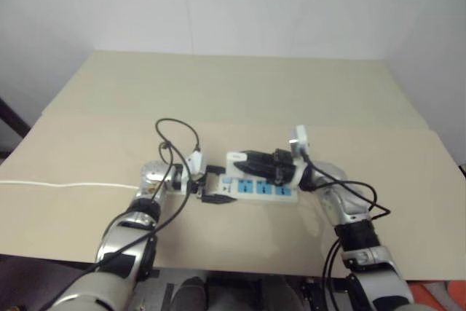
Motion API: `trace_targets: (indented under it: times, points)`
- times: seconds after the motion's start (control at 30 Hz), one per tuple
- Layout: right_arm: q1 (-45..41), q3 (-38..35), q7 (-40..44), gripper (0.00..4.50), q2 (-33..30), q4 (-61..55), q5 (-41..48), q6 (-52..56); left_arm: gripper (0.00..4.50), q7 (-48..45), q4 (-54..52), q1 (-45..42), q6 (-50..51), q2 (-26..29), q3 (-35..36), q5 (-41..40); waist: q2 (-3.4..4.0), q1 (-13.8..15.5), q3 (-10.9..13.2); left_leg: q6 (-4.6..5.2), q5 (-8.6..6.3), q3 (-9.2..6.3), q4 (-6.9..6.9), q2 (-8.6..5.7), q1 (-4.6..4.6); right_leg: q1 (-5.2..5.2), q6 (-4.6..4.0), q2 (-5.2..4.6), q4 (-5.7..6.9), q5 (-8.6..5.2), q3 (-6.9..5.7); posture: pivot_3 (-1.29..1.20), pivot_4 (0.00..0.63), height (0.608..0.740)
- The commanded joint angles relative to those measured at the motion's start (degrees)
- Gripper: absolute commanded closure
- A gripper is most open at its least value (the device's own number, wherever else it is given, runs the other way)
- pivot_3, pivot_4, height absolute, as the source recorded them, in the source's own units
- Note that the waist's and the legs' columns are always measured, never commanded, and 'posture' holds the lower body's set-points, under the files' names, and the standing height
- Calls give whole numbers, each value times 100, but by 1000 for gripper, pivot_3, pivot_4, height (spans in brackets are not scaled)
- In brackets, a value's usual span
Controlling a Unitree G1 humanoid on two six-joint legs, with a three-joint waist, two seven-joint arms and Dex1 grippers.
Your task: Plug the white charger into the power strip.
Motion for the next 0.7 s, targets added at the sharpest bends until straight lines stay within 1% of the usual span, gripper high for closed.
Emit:
trace_targets:
  times: [0.03,0.2,0.33,0.7]
  points:
    - [-72,-101,147,3379,47,126,35,-229,1232,-62,-4,189,34,-67,-172,79,0,-2,0,0,0,0,0,0,0,-1,0,0,0,0,0,0,150,740]
    - [-87,-113,267,3379,100,519,-91,-643,1232,-60,12,227,64,-50,-123,92,0,-6,0,0,0,0,0,0,0,0,0,0,0,0,0,0,150,740]
    - [-52,-218,365,3379,237,845,-146,-1201,1232,-61,12,249,95,-36,-115,91,1,-12,0,0,0,0,0,0,2,0,0,0,0,0,0,0,150,740]
    - [-132,-334,580,3379,210,1284,-120,-1321,1232,-62,19,283,122,29,-132,77,2,-26,-1,0,0,0,0,1,5,0,-1,1,0,0,1,0,150,740]
